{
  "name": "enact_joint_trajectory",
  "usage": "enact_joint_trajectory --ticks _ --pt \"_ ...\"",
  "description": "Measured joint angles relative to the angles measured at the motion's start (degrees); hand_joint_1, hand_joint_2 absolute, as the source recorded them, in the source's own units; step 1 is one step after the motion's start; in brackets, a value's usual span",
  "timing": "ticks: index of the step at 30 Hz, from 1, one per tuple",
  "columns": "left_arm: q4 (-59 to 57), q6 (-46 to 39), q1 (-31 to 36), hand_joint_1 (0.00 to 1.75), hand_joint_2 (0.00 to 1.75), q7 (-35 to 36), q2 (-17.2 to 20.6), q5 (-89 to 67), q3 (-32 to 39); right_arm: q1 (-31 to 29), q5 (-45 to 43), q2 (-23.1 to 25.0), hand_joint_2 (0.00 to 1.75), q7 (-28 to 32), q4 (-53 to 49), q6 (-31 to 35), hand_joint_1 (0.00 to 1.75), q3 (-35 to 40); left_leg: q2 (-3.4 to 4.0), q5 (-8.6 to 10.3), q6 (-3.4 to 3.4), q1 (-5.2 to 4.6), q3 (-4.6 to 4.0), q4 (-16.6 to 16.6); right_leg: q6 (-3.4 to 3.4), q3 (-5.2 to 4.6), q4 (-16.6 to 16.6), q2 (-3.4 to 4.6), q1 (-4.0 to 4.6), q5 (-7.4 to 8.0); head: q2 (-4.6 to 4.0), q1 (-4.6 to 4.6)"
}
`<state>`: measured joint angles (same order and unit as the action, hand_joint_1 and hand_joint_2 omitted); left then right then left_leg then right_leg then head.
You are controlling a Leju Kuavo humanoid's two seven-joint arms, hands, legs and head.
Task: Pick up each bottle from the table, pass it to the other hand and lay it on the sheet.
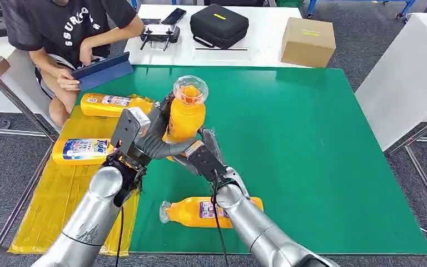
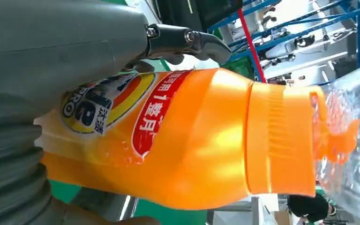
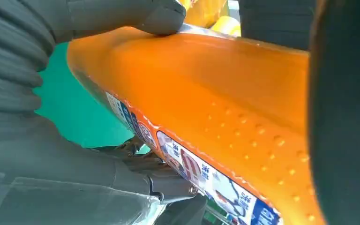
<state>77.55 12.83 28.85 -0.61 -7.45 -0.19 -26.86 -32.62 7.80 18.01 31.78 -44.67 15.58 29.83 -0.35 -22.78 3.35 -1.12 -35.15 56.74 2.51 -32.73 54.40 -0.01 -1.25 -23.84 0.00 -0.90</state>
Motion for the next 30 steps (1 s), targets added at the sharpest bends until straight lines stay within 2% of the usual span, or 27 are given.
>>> enact_joint_trajectory --ticks 17,30 --pt "-15.3 -2.5 10.0 0.0 1.75 -0.8 -1.7 7.0 -5.3 -2.5 -1.3 0.4 1.75 -1.3 5.0 8.1 1.75 2.5 0.0 0.03 -0.03 0.0 -0.03 0.0 0.0 0.0 0.0 0.0 0.0 0.01 0.0 0.0" --pt "-19.4 -5.3 11.1 0.0 1.75 -2.6 -1.7 5.2 -8.1 -2.3 0.4 0.2 1.75 -1.6 5.5 10.1 1.75 2.8 -0.02 0.03 -0.03 0.0 -0.05 0.0 0.0 0.0 0.0 0.0 0.0 0.01 0.0 0.0"
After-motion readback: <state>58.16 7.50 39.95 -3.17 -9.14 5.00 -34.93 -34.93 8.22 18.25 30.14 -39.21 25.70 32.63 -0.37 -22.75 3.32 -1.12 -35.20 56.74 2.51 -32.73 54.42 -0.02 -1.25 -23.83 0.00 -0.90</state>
